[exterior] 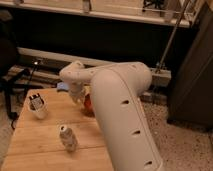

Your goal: Push the ceramic bowl across the table

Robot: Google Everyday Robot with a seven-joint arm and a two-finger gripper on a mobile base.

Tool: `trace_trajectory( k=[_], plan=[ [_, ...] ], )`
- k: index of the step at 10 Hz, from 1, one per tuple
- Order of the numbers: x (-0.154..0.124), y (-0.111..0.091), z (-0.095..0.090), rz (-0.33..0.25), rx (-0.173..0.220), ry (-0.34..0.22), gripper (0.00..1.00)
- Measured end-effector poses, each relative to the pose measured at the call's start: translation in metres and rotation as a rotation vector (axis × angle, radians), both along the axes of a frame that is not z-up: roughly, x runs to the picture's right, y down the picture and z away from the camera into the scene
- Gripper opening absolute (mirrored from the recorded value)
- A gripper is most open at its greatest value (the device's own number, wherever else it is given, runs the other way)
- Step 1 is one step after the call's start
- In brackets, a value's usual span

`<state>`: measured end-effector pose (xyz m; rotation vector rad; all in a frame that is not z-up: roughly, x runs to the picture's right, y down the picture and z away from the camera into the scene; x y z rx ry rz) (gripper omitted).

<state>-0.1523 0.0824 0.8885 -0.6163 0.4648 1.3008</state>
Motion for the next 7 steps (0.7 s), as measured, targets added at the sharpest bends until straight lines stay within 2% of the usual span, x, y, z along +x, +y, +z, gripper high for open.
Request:
trace_trajectory(
  k=[3, 4, 6, 7],
  plan=[
    [0.057, -0.004, 0.008, 0.091, -0.017, 0.08, 0.0],
    [0.073, -0.007, 0.009, 0.122, -0.016, 0.09, 0.0],
    [0.078, -0.008, 0.009, 0.133, -0.015, 0.093, 0.03],
    [0.074, -0.008, 0.009, 0.133, -0.016, 0.087, 0.14]
  ],
)
